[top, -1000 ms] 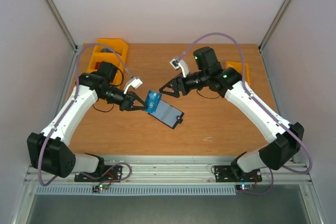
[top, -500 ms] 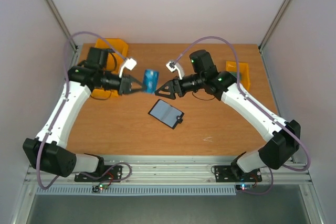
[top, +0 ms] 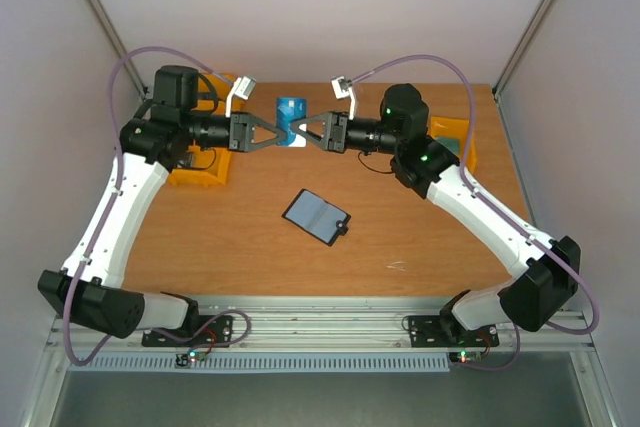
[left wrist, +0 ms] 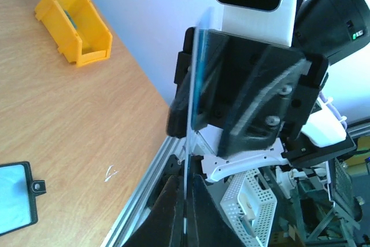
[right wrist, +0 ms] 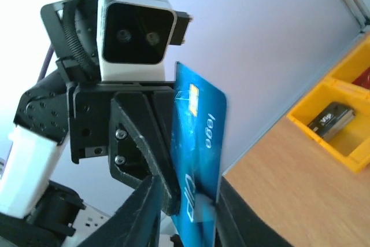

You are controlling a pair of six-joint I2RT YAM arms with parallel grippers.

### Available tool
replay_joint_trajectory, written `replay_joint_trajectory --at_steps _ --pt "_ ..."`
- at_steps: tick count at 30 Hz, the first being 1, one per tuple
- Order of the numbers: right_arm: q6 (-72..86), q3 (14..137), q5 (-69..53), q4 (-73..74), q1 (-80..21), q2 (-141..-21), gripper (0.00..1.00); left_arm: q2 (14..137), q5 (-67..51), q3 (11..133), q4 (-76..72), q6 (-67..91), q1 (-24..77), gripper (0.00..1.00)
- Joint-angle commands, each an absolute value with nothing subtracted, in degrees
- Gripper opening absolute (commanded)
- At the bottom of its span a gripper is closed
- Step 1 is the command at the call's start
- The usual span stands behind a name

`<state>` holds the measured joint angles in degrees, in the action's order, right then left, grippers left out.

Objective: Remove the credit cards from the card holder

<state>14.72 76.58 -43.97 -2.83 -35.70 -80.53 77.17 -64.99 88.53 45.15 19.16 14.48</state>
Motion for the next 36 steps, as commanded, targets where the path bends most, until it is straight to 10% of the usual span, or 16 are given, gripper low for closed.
replay_joint_trajectory --at_steps 1,4,6,9,16,25,32,36 --pt "15.2 78.4 -44.0 -2.7 -36.0 -80.4 0.08 76.7 -66.3 88.3 41.0 23.7 14.6 0.0" --pt "12.0 79.6 -44.8 3.5 -35.7 -79.6 0.01 76.8 -65.8 87.9 41.1 23.6 14.5 0.1" --pt "8.4 82.6 -46.9 10.4 -34.8 -79.6 0.01 76.7 -65.6 87.5 41.7 23.6 14.2 0.68" --pt "-2.6 90.2 -49.2 28.8 -33.3 -80.0 0.01 76.7 -64.3 90.7 49.7 18.4 12.0 0.99" --pt "-27.7 113.2 -46.8 73.3 -32.6 -85.5 0.01 75.2 -44.9 109.4 75.8 -22.3 9.3 0.99" --pt "-34.2 126.1 -49.4 88.4 -35.6 -90.6 0.01 59.7 -28.7 98.2 52.4 -66.4 11.4 0.99" --pt "-32.7 131.0 -48.8 89.9 -38.5 -93.8 0.01 51.9 -42.7 71.8 2.1 -108.8 12.0 0.98" --pt "-31.9 131.6 -49.3 89.4 -40.4 -94.2 0.01 49.0 -55.1 74.2 15.9 -120.2 12.7 0.93"
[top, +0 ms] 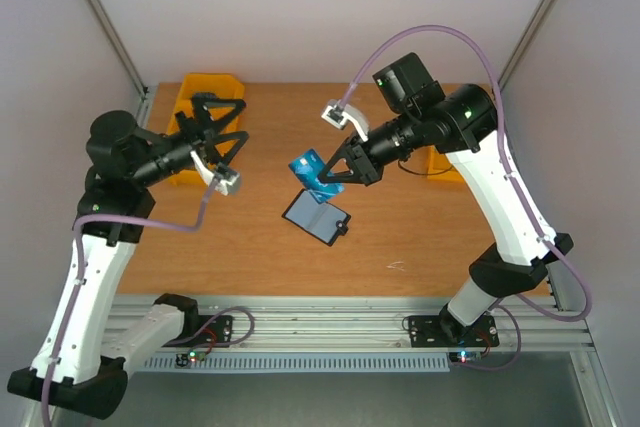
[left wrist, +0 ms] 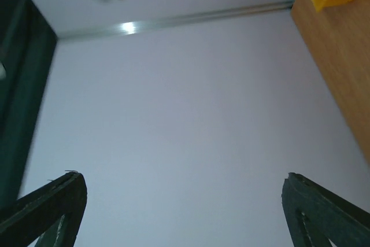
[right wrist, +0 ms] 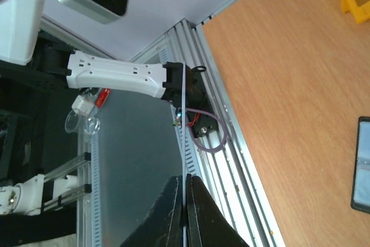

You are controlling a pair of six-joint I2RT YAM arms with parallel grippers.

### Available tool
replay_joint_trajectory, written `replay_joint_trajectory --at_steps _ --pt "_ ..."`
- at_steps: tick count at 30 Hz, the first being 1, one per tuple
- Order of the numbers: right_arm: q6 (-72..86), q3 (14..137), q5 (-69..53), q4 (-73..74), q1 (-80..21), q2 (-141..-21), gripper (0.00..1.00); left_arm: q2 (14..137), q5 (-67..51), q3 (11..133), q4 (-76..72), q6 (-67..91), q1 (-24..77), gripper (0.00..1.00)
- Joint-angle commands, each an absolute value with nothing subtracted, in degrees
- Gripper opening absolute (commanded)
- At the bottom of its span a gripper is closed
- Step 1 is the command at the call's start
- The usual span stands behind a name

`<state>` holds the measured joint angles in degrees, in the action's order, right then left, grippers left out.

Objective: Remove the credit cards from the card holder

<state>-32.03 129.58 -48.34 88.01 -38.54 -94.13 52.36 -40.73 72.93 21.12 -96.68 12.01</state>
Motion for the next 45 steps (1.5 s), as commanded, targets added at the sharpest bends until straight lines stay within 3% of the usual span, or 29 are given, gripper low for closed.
replay_joint_trajectory --at_steps 1,8,13,22,29,35,38,43,45 --pt "-31.7 131.6 -49.2 89.1 -41.4 -94.3 0.01 47.8 -56.8 73.3 18.6 -125.4 12.9 0.92" --pt "-30.4 135.8 -48.2 88.2 -46.9 -98.9 0.01 42.4 -63.9 68.3 33.2 -143.8 13.7 0.86" --pt "-28.8 140.3 -50.7 86.9 -48.9 -103.2 0.01 41.3 -65.3 67.2 37.9 -146.9 13.9 0.81" --pt "-32.7 143.4 -51.3 93.5 -52.2 -106.9 0.01 41.4 -57.8 66.7 38.3 -144.5 13.8 0.79" --pt "-31.9 144.5 -53.1 91.9 -52.8 -108.2 0.01 41.3 -63.6 65.8 42.0 -150.2 13.8 0.62" --pt "-32.0 145.8 -52.9 92.3 -53.5 -109.8 0.01 42.2 -63.6 66.5 42.0 -152.8 14.0 0.61" --pt "-31.9 145.7 -52.6 92.1 -53.5 -110.0 0.01 42.1 -63.9 66.5 42.3 -152.5 14.1 0.42" --pt "-31.2 145.8 -50.0 90.9 -53.5 -110.0 0.02 41.6 -63.7 66.0 42.5 -152.4 14.1 0.01" --pt "-30.4 145.7 -45.2 90.2 -53.5 -109.5 0.21 41.2 -62.8 65.9 42.6 -151.7 14.1 0.0"
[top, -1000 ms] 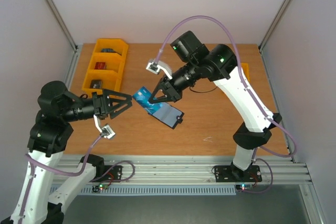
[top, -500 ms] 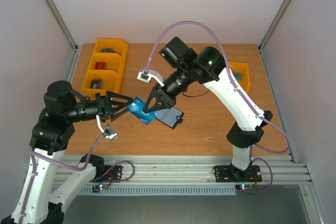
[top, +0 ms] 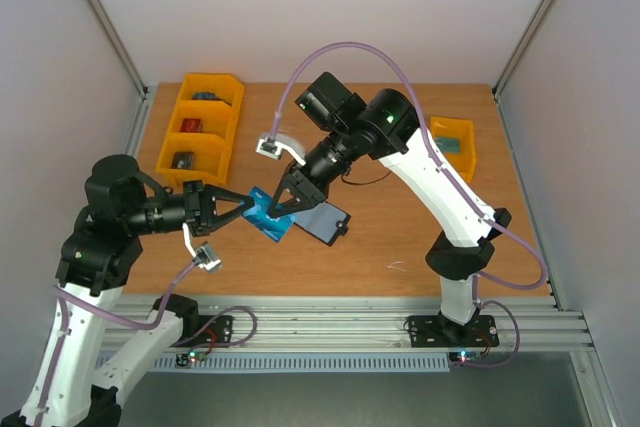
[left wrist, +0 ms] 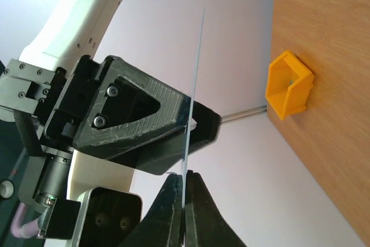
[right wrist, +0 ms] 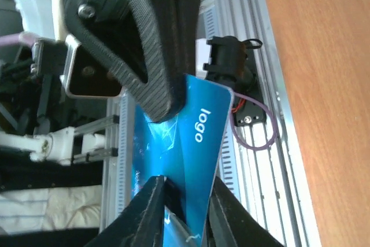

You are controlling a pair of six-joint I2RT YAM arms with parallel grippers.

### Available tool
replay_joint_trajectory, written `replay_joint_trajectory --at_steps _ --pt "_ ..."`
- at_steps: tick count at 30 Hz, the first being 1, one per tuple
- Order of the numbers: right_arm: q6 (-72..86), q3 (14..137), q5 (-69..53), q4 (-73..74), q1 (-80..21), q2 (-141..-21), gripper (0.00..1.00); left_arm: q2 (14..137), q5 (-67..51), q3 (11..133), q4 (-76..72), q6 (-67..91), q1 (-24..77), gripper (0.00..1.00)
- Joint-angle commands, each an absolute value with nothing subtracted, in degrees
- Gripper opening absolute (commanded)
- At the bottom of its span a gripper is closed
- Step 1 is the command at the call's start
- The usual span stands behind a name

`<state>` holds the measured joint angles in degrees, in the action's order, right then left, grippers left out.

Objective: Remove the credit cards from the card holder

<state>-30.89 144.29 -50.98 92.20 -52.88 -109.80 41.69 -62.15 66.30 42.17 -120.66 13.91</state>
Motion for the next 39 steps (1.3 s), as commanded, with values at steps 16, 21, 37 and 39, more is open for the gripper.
replay_joint_trajectory --at_steps 16,21,37,39 --pt "-29.7 115.0 -11.4 58.9 -51.7 -79.0 0.99 41.6 -13.2 67.1 51.4 -122.6 14.1 0.0" --pt "-32.0 109.2 -3.7 55.7 -51.8 -73.3 0.99 55.1 8.6 76.4 54.2 -104.7 14.1 0.0" --pt "-38.3 104.5 3.5 57.1 -49.7 -75.0 0.98 117.1 33.1 136.3 76.6 -58.4 10.2 0.0" --pt "-38.1 103.9 2.6 56.5 -48.2 -75.7 0.98 120.8 35.0 137.1 71.4 -58.4 9.4 0.0"
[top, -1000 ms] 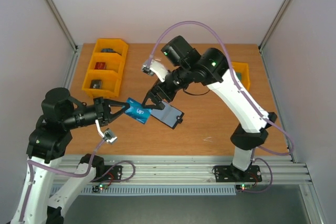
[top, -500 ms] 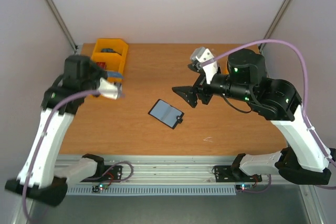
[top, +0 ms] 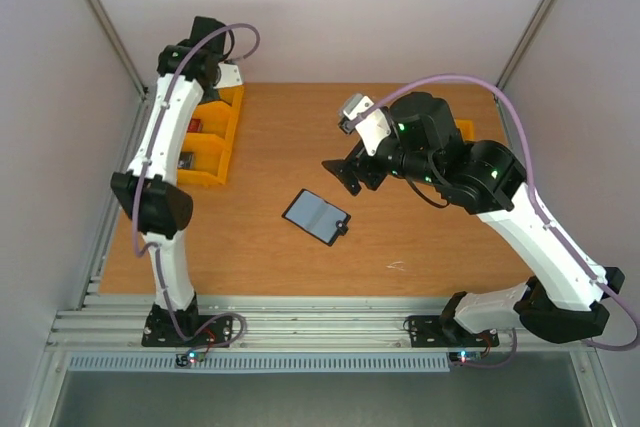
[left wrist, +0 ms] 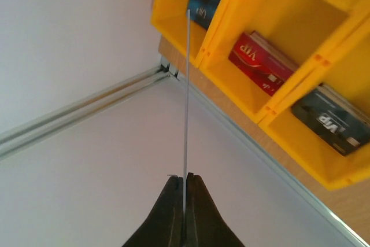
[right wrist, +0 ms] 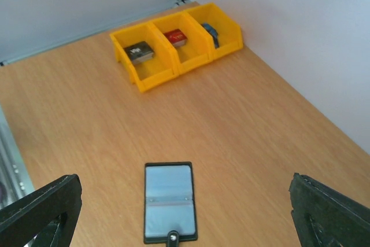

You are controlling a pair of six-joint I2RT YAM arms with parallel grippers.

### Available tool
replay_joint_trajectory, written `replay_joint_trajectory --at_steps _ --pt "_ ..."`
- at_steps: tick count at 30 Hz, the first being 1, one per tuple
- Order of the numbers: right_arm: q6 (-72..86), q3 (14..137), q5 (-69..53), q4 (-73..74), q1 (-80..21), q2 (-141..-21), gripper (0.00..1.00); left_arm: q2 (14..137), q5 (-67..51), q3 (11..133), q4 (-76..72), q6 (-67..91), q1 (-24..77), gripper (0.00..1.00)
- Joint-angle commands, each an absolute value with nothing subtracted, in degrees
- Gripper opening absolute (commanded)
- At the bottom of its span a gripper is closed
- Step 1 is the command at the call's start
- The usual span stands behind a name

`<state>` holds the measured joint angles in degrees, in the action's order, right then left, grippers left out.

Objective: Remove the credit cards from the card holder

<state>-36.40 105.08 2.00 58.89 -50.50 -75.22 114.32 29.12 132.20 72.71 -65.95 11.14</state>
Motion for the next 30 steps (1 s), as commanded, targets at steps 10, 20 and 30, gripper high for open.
replay_joint_trajectory --at_steps 10,20,30 --pt "-33.5 103.6 -6.3 54.6 -37.1 -82.2 0.98 135.1 35.2 138.0 44.7 -58.4 5.6 0.0" --pt "-33.3 104.3 -6.4 55.4 -35.3 -86.8 0.98 144.8 28.7 144.0 44.9 -55.1 4.3 0.0" --pt "-33.6 105.6 -7.6 56.1 -34.5 -88.1 0.99 150.2 31.7 148.3 46.2 -52.3 2.7 0.0"
